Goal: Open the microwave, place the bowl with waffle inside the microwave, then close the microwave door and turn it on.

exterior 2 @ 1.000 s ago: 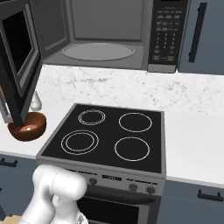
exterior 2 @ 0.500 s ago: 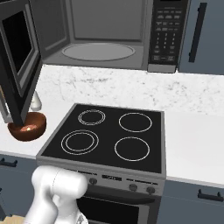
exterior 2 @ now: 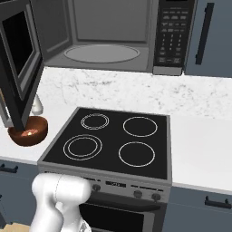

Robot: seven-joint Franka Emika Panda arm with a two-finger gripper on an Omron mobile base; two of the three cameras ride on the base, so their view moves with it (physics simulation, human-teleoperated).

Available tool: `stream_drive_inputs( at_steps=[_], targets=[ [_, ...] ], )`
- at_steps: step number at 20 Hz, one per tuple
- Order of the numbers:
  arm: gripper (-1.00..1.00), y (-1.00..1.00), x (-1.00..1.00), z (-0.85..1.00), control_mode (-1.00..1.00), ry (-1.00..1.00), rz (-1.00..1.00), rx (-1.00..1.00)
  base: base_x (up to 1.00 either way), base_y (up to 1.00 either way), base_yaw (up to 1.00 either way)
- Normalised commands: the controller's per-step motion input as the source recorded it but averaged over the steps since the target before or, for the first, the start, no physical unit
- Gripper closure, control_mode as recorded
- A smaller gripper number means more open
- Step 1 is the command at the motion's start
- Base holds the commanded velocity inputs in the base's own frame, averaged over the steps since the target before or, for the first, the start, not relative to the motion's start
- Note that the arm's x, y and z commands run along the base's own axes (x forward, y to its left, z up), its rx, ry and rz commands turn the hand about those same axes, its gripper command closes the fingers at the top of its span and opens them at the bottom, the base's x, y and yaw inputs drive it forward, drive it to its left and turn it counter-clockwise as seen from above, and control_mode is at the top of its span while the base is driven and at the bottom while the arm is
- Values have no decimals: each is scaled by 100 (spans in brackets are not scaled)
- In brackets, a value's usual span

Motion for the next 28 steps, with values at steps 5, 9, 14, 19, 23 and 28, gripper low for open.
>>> stream_drive_inputs(
  at_steps=[5,9,14,19,23,28],
  targets=[
    [-100,-3,-1,-19,-100,24,83,2,0,0,0],
    [-100,-9,2,-17,-100,23,77,11,0,0,0],
    [-100,-34,38,-1,-100,14,62,25,0,0,0],
    [-100,-41,63,-7,-100,12,57,28,0,0,0],
    [-100,-44,90,-31,-100,10,54,24,0,0,0],
    [-100,-19,100,-40,-100,12,48,17,0,0,0]
  ],
)
